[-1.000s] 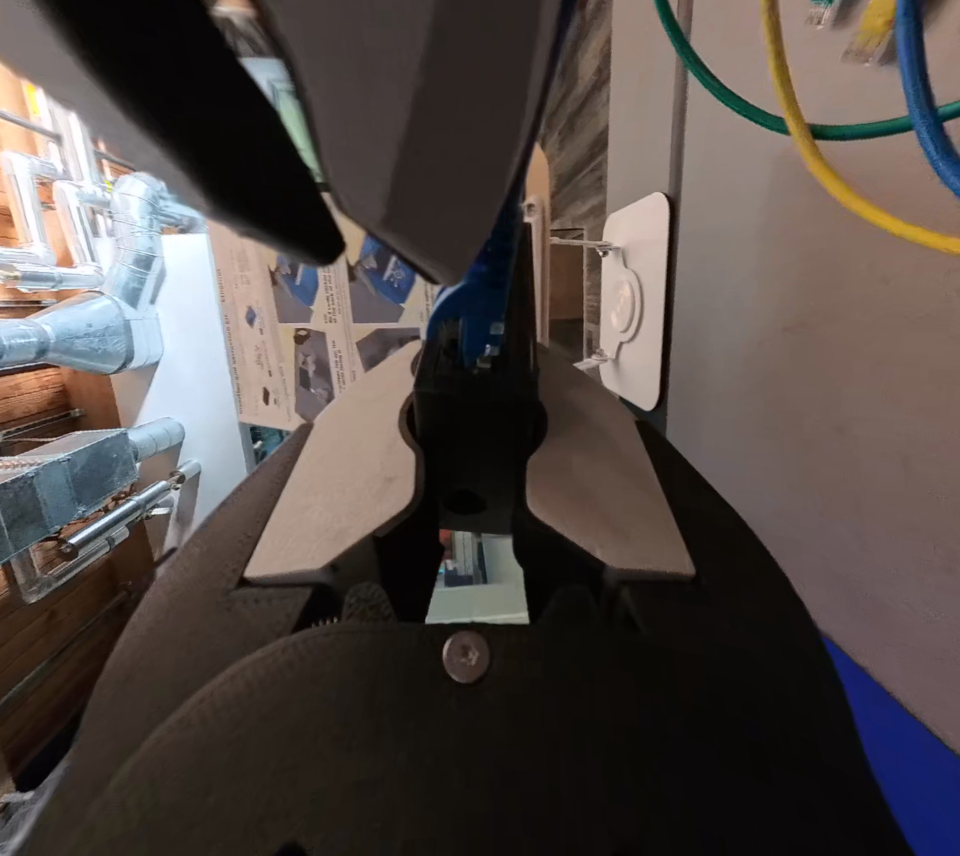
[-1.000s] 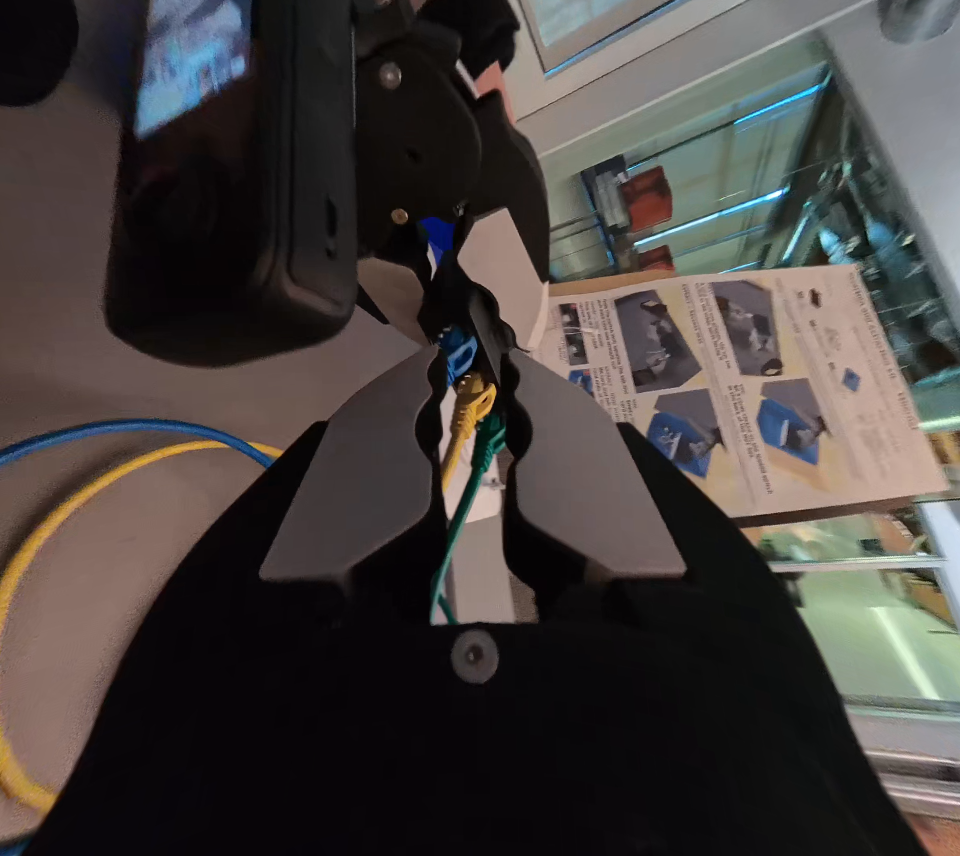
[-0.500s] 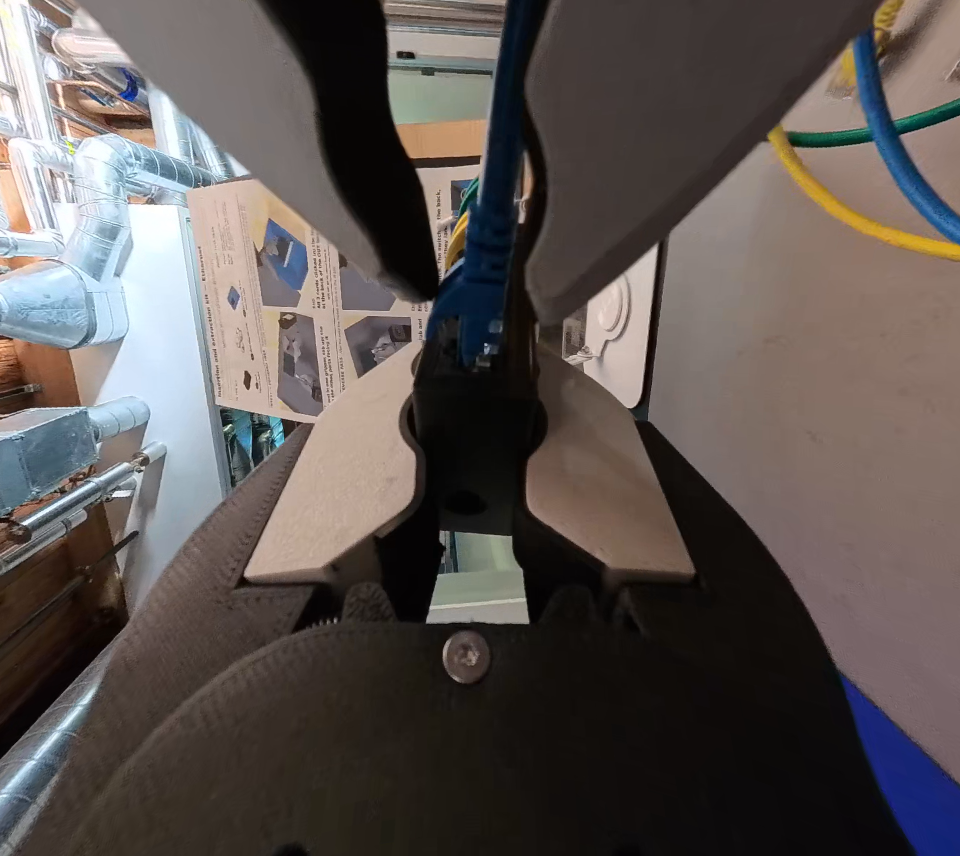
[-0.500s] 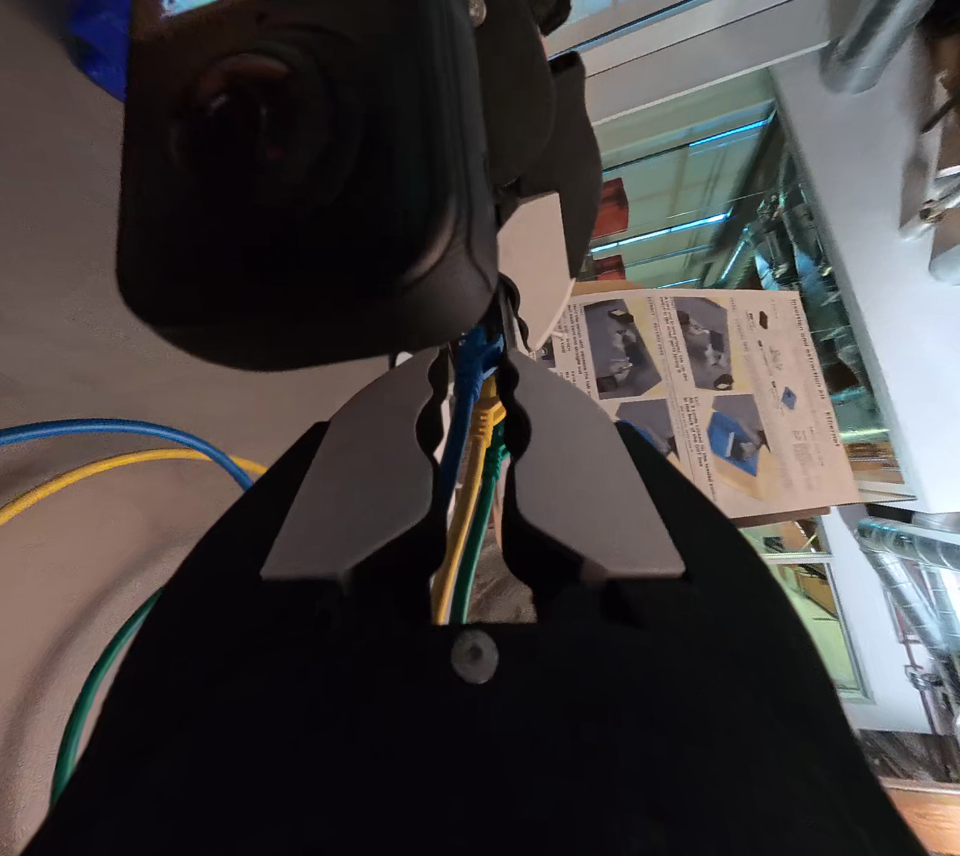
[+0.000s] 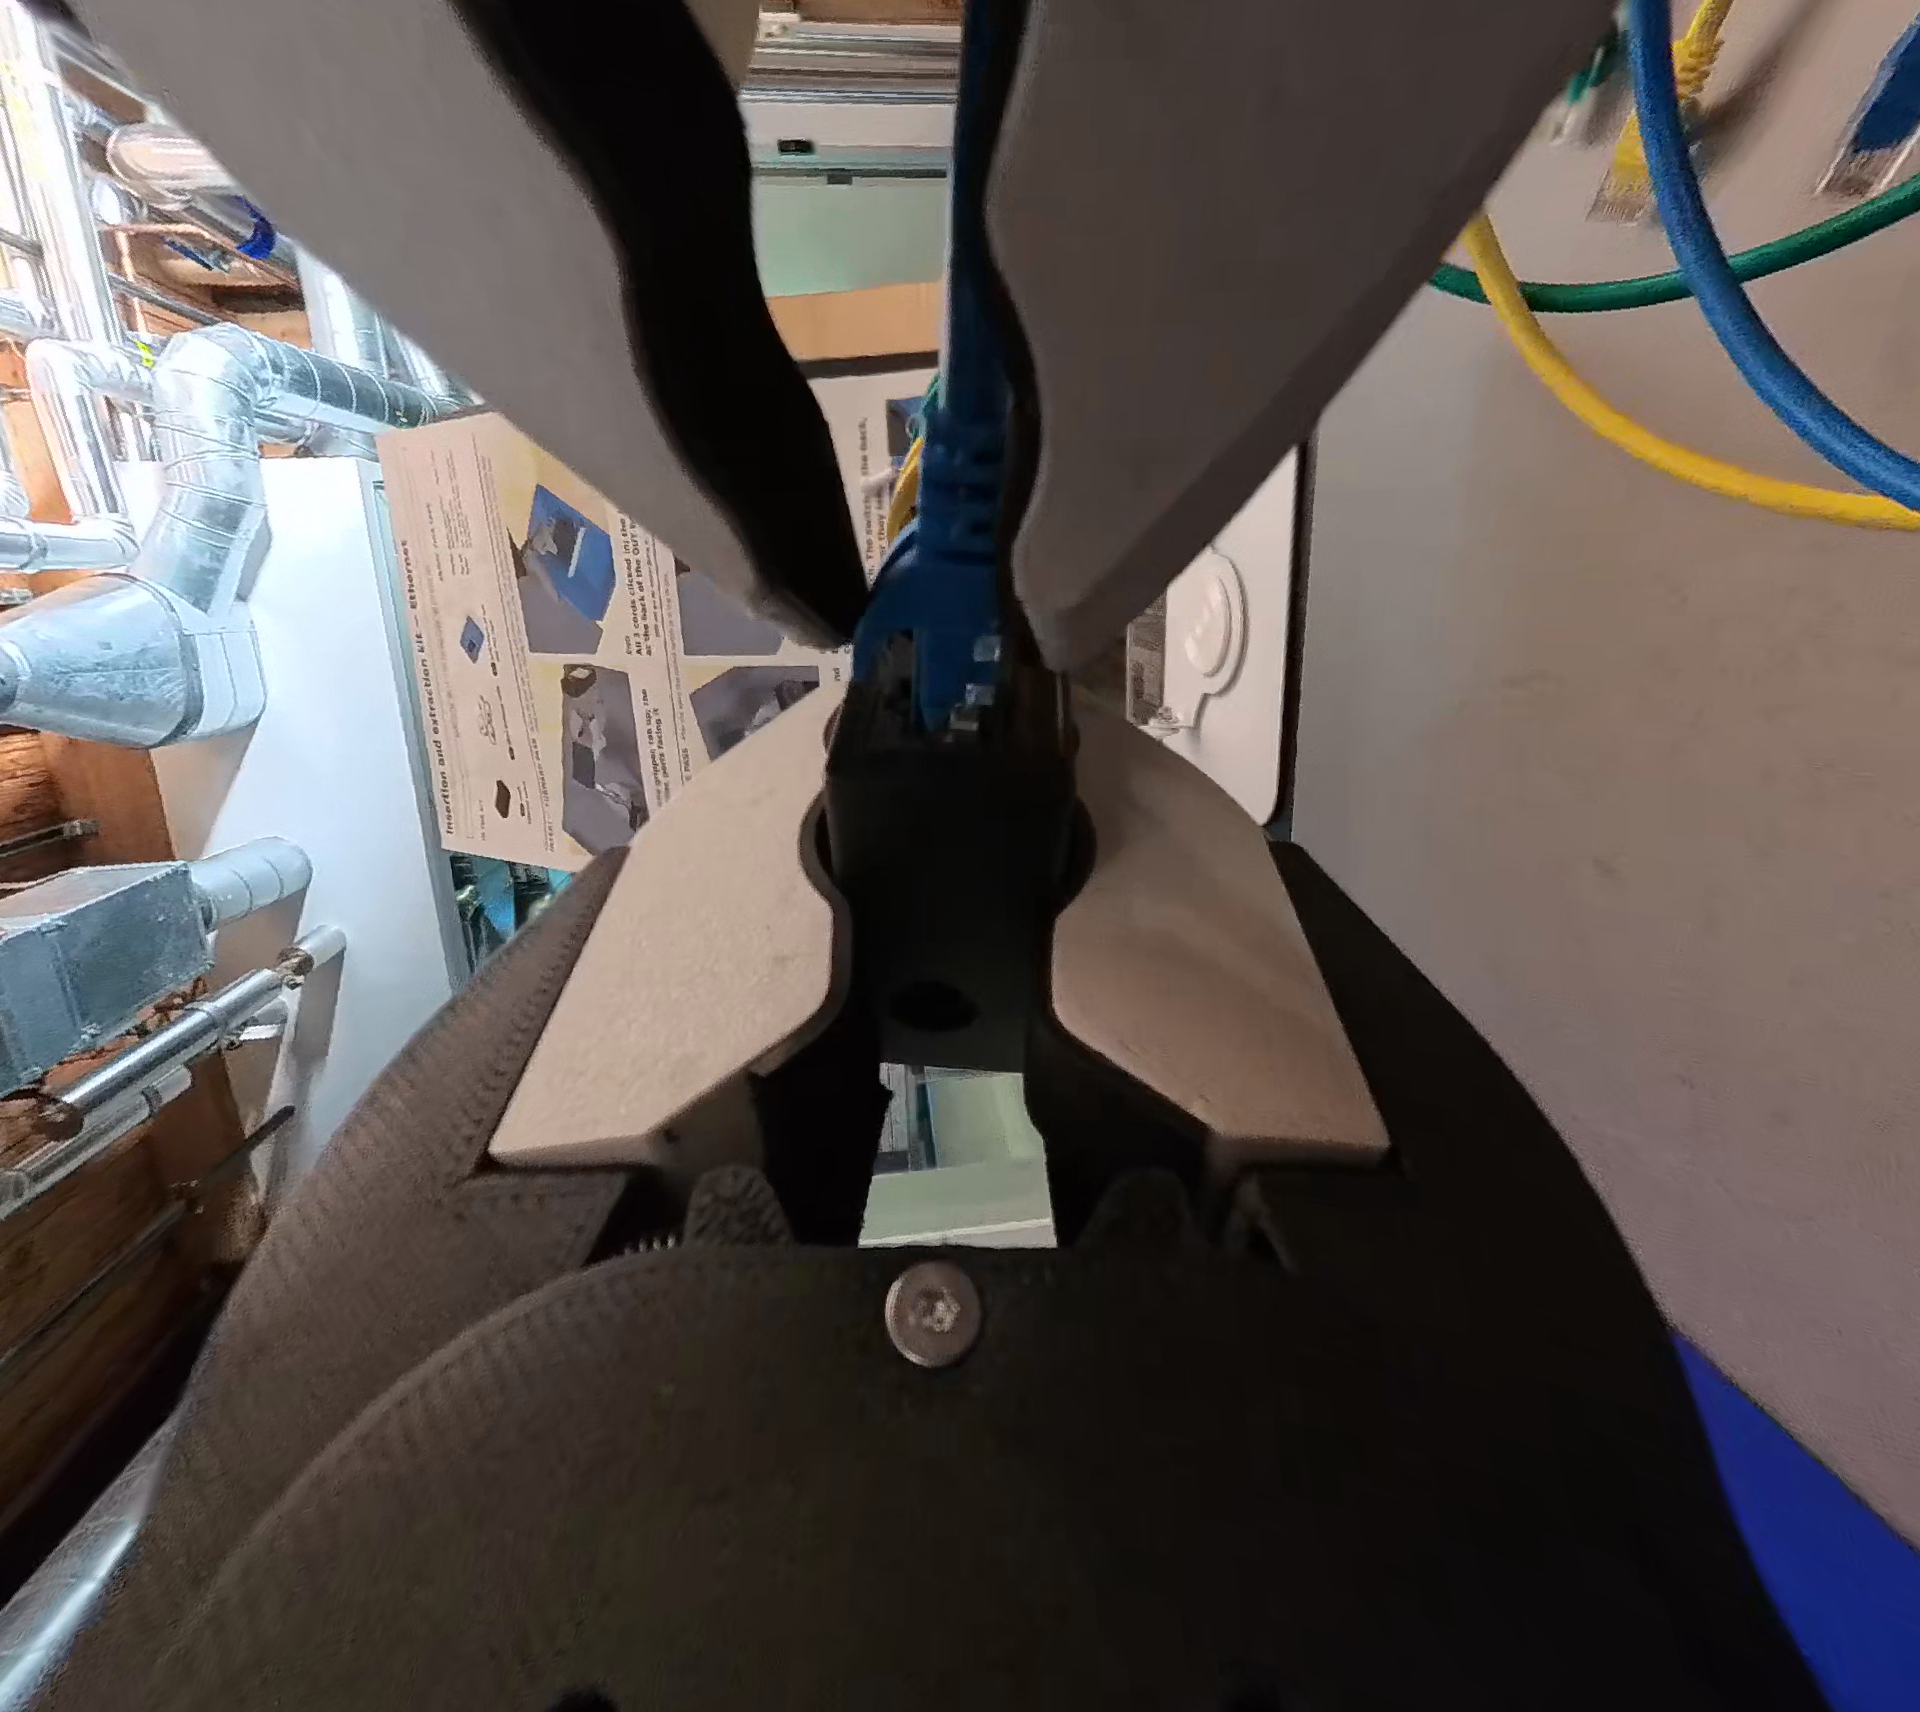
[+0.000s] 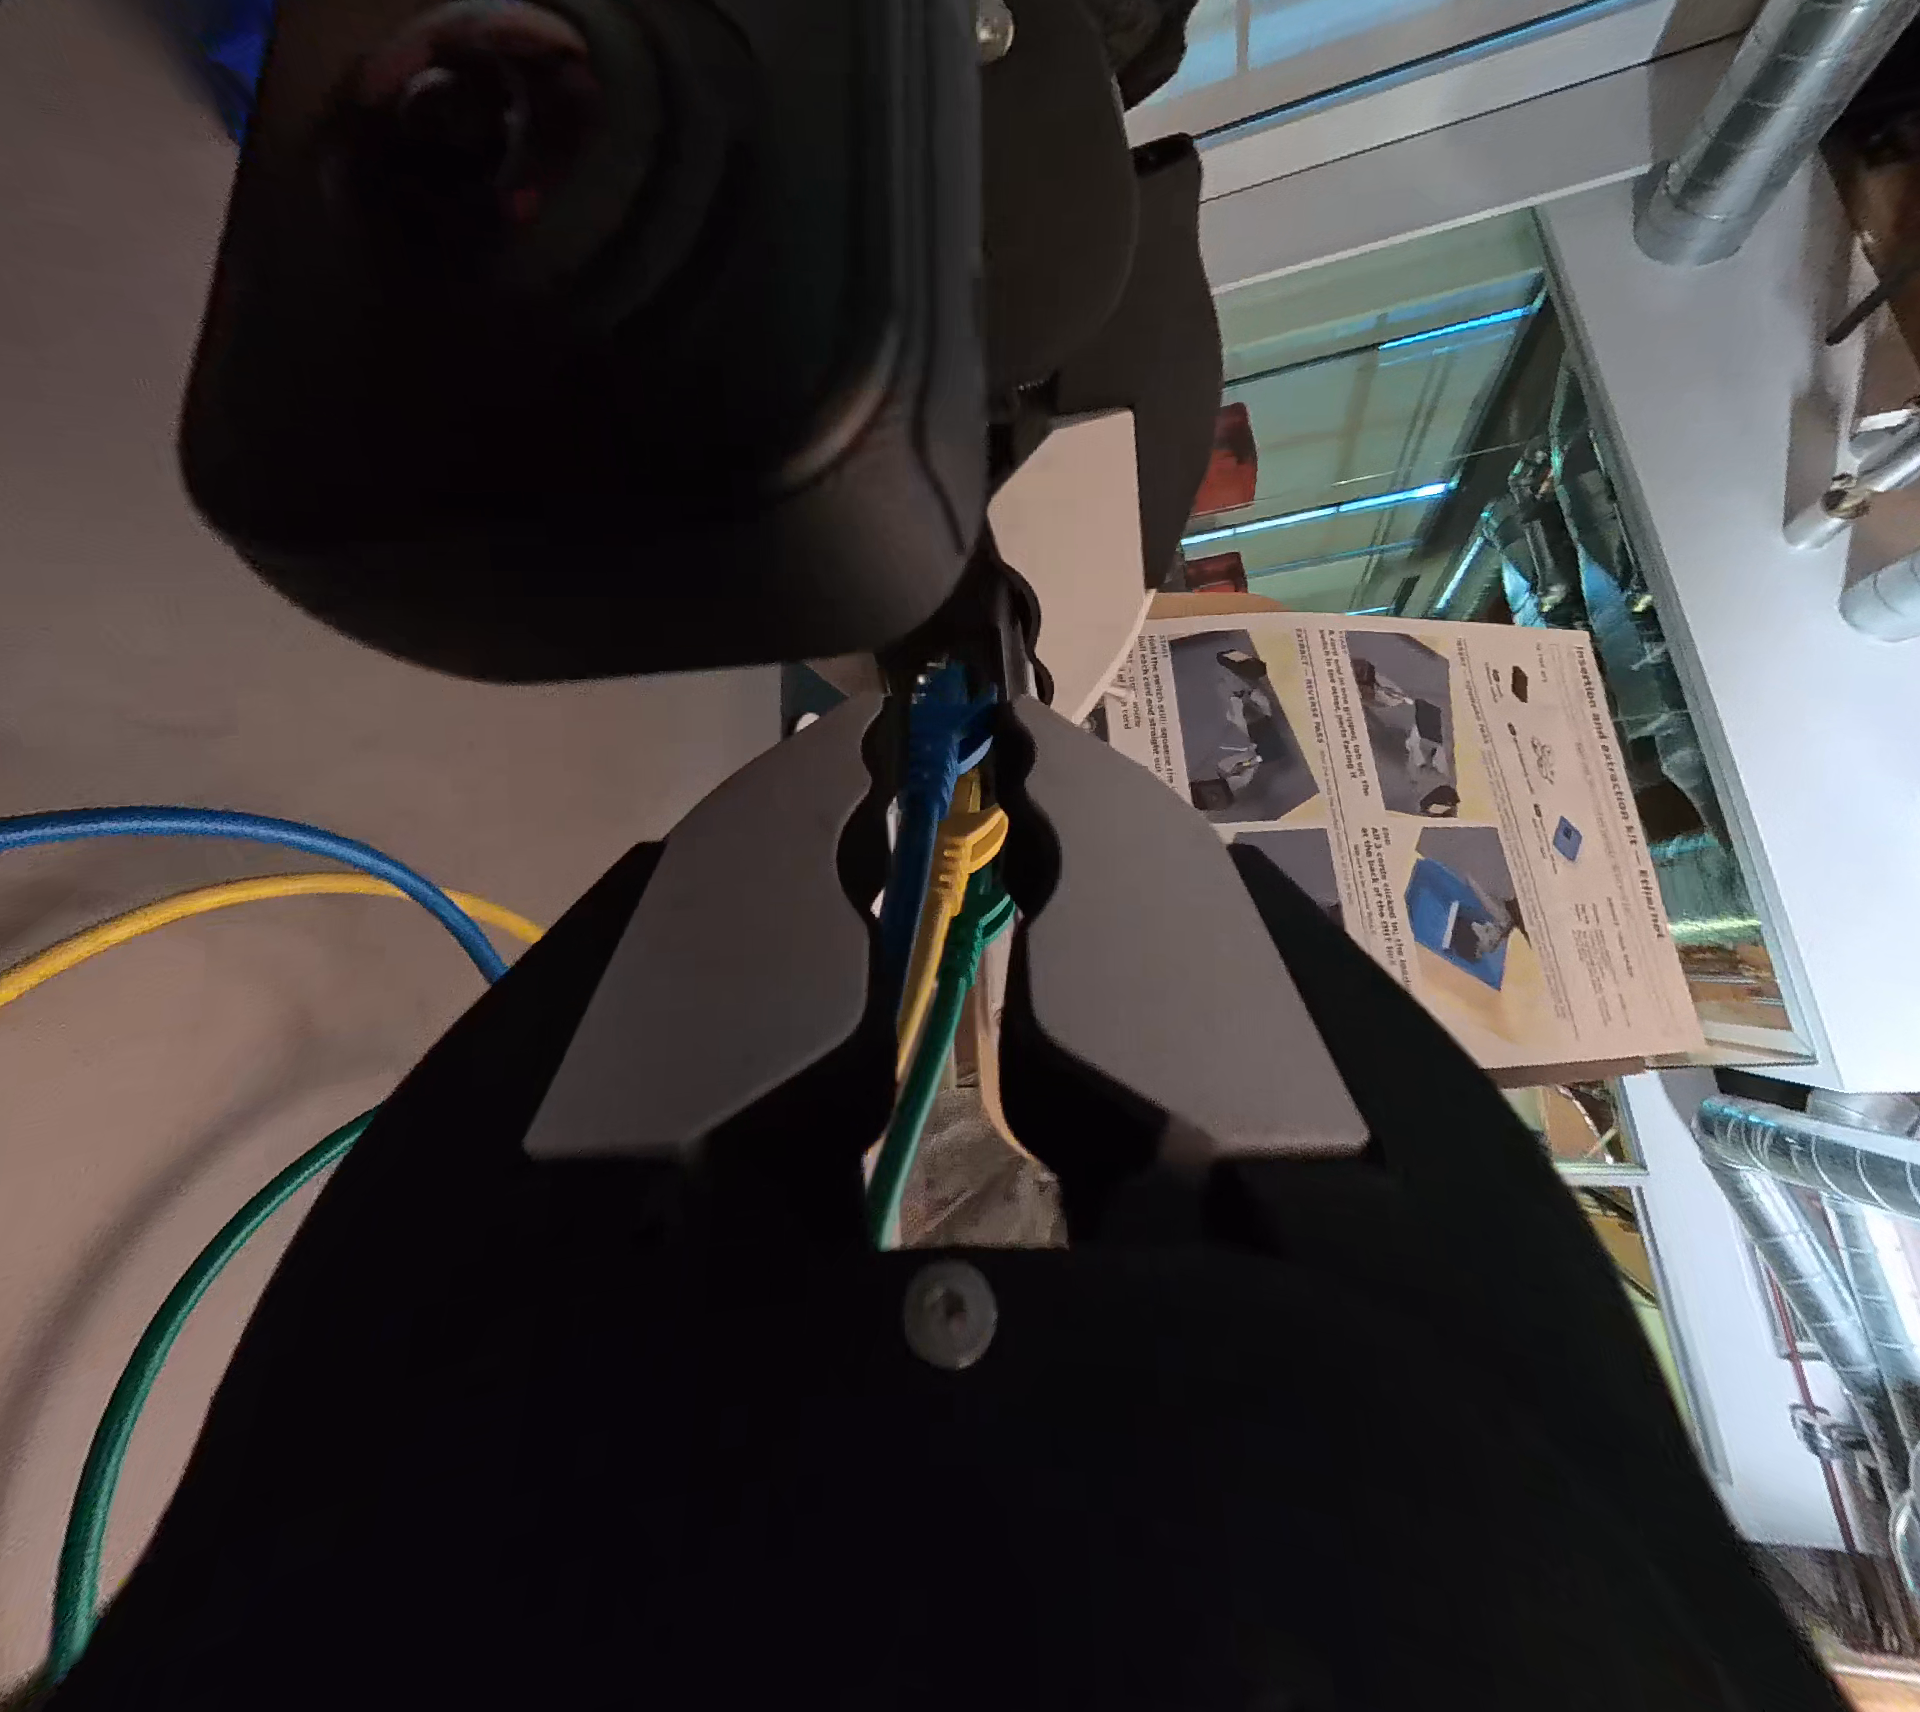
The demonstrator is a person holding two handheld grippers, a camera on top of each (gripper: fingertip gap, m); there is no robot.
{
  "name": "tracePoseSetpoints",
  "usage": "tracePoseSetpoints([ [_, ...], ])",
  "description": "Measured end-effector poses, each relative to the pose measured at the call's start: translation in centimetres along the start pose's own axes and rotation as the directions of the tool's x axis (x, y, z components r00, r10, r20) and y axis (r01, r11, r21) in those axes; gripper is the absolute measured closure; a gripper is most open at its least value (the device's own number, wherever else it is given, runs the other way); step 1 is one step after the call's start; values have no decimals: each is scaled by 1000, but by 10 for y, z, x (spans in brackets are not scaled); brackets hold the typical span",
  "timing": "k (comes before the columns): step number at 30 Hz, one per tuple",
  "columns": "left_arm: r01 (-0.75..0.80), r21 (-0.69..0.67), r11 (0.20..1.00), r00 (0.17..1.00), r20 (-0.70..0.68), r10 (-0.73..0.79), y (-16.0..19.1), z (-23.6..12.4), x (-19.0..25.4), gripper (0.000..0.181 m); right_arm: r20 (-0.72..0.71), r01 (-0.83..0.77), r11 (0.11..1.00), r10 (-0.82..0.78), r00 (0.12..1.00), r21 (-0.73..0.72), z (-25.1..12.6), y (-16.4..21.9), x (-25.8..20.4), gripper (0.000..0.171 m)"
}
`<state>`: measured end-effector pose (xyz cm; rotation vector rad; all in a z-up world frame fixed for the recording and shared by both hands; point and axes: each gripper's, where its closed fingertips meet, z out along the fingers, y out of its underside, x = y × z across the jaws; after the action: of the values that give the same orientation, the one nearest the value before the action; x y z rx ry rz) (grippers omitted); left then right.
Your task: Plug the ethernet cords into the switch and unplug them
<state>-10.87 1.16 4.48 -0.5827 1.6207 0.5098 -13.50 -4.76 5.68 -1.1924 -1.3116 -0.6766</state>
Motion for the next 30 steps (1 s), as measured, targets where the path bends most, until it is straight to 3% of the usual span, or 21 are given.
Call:
tracePoseSetpoints([
  [13, -102, 13, 995, 994, -48, 103, -12, 8, 21, 150, 194, -29, 994, 49, 980, -107, -5, 17, -24, 153],
  [27, -35, 106, 994, 981, -184, 54, -28, 24, 61, 149, 361, -12, 979, 86, 929, -203, -11, 38, -50, 154],
  [28, -53, 55, 997, 986, -155, 61, -18, 29, 58, 149, 408, 5, 977, 84, 909, -211, -15, 40, -57, 154],
  [29, -60, -56, 997, 994, -92, 54, 7, 37, 46, 150, 562, -35, 979, 144, 815, -200, -25, 34, -83, 154],
  [30, -7, -129, 992, 995, -97, -6, 32, 38, 36, 150, 541, -35, 975, 152, 827, -221, -16, 36, -82, 155],
])
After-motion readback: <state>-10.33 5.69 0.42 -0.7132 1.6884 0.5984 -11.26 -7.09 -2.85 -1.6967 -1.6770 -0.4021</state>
